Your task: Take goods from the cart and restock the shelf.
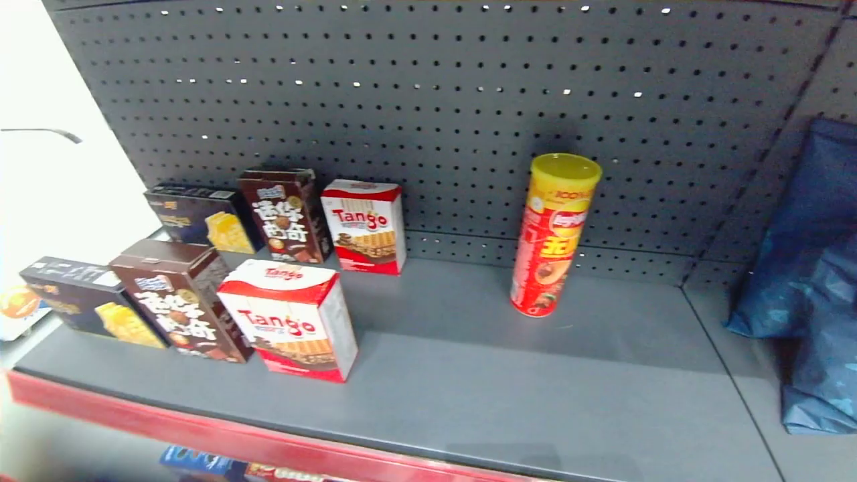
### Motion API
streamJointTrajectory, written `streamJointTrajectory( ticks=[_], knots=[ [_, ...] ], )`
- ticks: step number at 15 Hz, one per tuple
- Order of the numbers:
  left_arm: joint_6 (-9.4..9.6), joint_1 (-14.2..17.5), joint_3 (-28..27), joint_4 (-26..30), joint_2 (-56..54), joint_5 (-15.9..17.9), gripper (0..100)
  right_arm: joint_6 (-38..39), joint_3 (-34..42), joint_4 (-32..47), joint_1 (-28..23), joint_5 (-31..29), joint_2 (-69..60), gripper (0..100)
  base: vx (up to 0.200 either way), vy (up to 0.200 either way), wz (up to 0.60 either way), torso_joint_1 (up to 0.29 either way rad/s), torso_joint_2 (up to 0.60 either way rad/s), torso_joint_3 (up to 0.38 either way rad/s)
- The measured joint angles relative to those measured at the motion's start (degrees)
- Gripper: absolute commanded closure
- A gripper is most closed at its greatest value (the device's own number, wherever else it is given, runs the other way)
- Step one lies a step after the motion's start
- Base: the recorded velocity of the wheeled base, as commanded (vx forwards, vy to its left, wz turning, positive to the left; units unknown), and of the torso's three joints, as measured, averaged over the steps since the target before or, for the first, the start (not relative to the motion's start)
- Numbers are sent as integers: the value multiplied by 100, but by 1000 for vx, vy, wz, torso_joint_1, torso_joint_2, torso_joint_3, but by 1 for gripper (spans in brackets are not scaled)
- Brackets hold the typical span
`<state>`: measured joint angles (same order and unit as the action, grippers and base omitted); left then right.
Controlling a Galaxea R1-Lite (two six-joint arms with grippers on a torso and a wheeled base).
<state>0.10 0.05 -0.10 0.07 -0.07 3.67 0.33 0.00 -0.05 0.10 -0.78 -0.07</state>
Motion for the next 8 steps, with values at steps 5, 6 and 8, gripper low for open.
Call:
streamJointTrajectory(
  ticks=[5,6,8],
  knots=[
    [0,5,0,2,0,0,0,0,0,-2,-2,-1,0,0,0,0,600,3,1,0],
    [0,5,0,0,0,2,0,2,0,-2,-2,-1,0,0,0,0,600,2,2,2],
    [0,0,0,2,0,2,0,2,0,0,-7,-1,0,0,0,0,600,2,2,5]
  ],
)
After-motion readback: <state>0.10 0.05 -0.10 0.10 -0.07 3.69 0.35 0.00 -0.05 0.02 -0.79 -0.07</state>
